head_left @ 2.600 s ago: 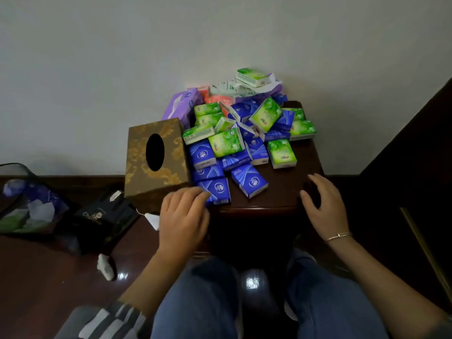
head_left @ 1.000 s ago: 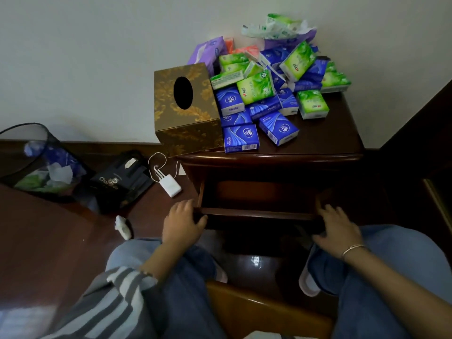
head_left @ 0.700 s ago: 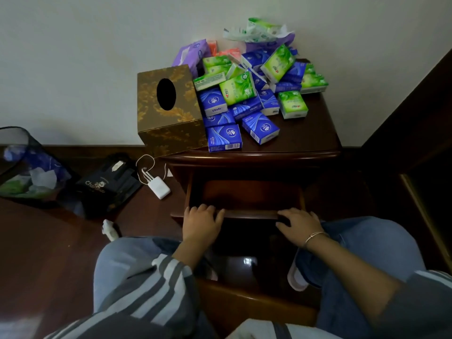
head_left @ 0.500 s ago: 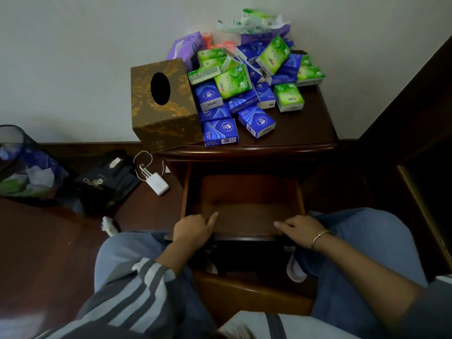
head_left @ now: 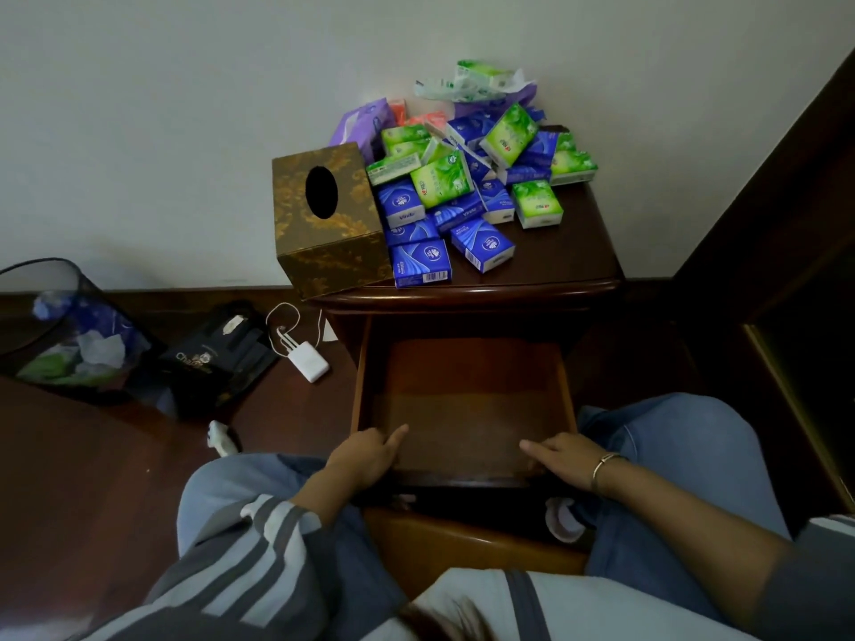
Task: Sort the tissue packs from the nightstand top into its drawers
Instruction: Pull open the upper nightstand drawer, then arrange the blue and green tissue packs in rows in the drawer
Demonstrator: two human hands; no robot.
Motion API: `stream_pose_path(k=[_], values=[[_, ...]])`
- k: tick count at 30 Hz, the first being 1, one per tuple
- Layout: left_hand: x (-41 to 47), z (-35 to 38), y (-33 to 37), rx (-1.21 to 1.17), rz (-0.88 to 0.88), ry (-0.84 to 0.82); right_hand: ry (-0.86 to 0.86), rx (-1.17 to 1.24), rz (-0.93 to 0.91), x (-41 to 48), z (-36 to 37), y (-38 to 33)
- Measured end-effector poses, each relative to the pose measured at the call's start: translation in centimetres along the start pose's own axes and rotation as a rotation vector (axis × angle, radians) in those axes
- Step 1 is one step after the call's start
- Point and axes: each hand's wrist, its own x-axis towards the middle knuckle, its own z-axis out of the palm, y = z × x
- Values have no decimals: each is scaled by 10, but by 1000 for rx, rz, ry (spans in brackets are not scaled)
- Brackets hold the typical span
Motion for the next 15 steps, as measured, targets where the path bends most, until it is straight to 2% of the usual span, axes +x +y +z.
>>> stream_pose_path(k=[2, 8, 12, 15], values=[[-7, -18, 6, -92, 66, 78, 108, 61, -56, -6, -16, -7], [-33, -104, 72, -175, 374, 395, 611, 196, -313, -31, -105, -50], [-29, -142, 133, 82, 522, 722, 851, 72, -423, -31, -166, -82], [-9, -155, 158, 428, 454, 821, 897, -57, -416, -11, -186, -110]])
